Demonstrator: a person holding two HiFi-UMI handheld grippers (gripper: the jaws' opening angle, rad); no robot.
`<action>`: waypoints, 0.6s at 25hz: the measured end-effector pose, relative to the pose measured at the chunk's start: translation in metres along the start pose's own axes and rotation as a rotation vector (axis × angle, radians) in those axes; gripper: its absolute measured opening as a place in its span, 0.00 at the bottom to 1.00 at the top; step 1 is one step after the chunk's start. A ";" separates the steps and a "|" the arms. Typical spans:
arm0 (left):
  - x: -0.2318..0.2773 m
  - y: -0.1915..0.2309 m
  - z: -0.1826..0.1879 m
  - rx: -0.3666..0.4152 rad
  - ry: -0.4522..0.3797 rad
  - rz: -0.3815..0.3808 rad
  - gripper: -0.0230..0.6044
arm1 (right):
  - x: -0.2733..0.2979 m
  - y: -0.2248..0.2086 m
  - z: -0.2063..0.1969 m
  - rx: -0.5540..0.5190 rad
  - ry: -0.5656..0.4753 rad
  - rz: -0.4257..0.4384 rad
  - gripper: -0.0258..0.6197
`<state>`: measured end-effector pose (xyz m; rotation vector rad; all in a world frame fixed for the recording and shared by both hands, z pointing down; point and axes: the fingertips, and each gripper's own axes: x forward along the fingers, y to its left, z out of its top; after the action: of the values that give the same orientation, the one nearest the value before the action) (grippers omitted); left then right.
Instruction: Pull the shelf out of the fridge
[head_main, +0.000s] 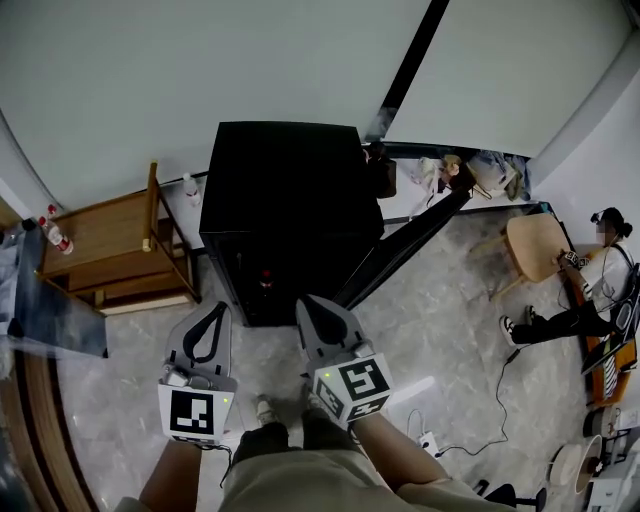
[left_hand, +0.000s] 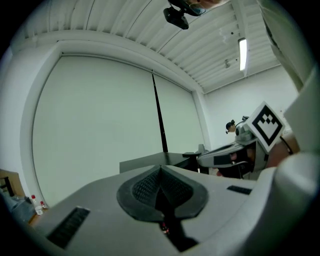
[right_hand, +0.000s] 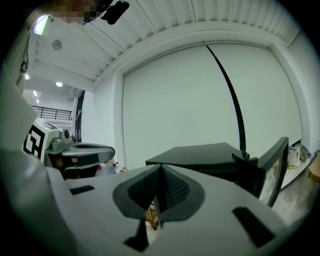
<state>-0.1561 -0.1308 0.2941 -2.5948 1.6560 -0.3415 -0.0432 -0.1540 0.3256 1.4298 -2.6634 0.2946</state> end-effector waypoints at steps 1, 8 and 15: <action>0.004 0.000 -0.002 -0.006 0.000 0.010 0.05 | 0.004 -0.004 -0.004 0.013 0.004 0.010 0.04; 0.029 -0.001 -0.025 -0.041 0.012 0.077 0.04 | 0.037 -0.013 -0.031 0.095 0.022 0.156 0.10; 0.051 0.004 -0.073 -0.081 0.042 0.117 0.05 | 0.070 -0.030 -0.066 0.106 0.010 0.137 0.15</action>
<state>-0.1543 -0.1728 0.3728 -2.5491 1.8633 -0.3326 -0.0574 -0.2128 0.4065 1.2702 -2.7811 0.4609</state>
